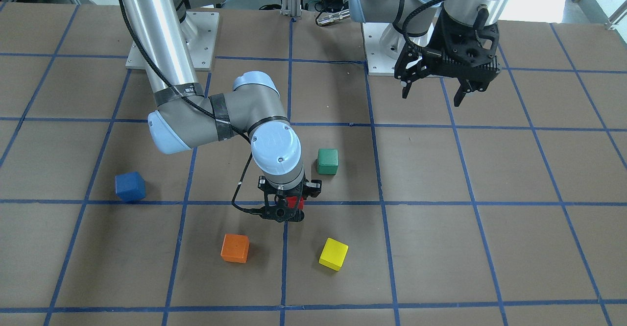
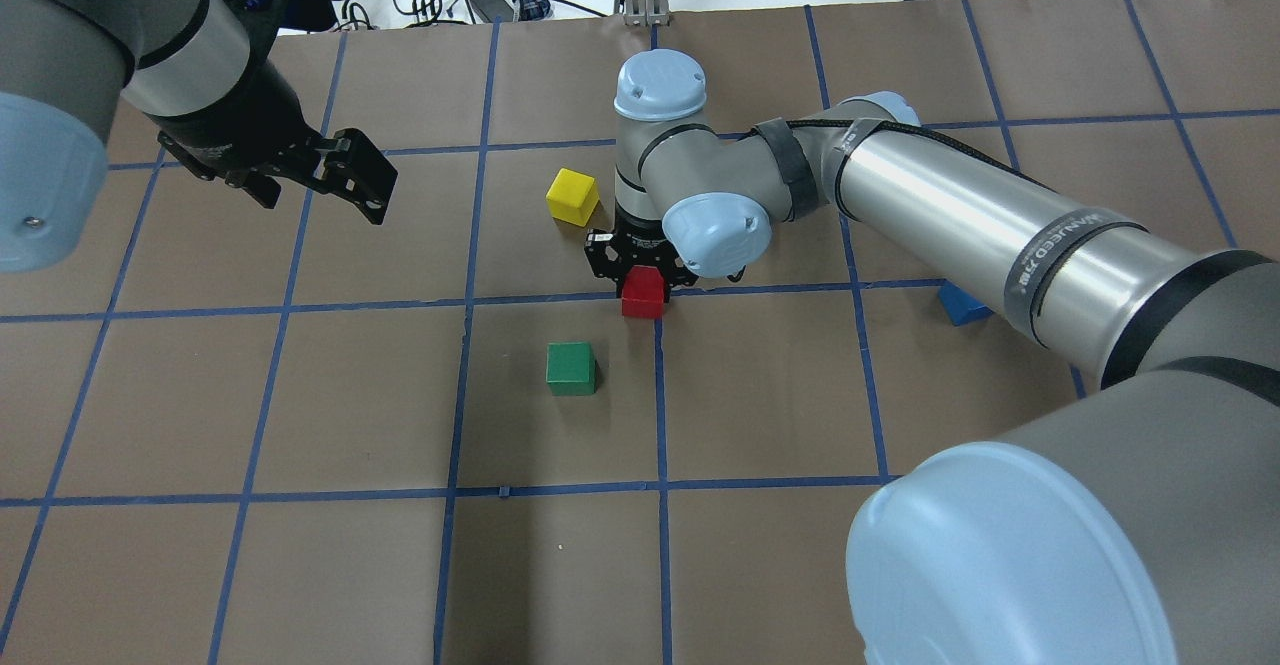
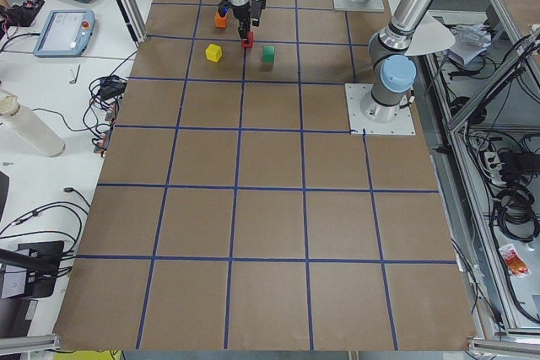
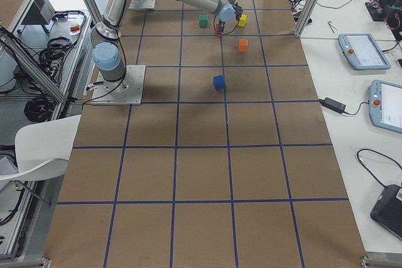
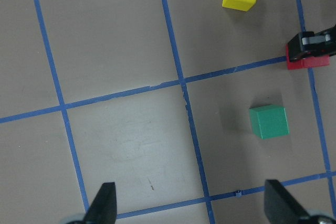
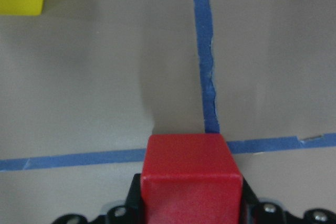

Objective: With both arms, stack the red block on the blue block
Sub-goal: 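Lift the red cube and carry it above the blue cube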

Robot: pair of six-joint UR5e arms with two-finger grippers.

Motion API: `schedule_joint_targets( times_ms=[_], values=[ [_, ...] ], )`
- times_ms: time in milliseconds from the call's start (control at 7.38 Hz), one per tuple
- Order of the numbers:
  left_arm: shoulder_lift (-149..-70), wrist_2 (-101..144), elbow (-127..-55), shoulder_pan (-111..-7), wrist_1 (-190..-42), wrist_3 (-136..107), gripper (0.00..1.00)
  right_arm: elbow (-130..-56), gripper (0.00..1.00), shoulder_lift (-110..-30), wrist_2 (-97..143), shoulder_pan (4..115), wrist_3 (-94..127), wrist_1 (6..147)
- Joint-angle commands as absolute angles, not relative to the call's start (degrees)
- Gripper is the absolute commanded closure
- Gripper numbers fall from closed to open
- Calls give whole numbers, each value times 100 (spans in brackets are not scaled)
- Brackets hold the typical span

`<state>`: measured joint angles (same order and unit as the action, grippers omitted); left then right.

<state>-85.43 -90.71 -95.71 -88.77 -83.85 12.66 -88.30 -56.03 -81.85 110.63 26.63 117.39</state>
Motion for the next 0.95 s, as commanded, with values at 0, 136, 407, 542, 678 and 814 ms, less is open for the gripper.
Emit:
schedule_joint_targets(
  times_ms=[0,136,407,542,678,814],
  values=[
    [-8543,-9062,-9571,-8877,-8385,1266,0,-8571,100,-5913,-8218,10935,2593,11149],
    [-8543,-9053,-9571,-8886,-8385,1257,0,-8274,100,-6080,-8296,10725,2471,10509],
    [-8543,-9044,-9571,-8886,-8385,1257,0,-7990,100,-6475,-8314,9945,1832,9452],
    [-8552,-9035,-9571,-8886,-8385,1257,0,-8041,100,-6660,-8593,9566,1524,9300],
    [-8560,-9026,-9571,-8886,-8385,1248,0,-8120,100,-6732,-8744,9267,1146,9168],
    [-8578,-9026,-9563,-8886,-8376,1248,0,-8286,100,-6811,-8971,8985,655,9123]
  ],
)
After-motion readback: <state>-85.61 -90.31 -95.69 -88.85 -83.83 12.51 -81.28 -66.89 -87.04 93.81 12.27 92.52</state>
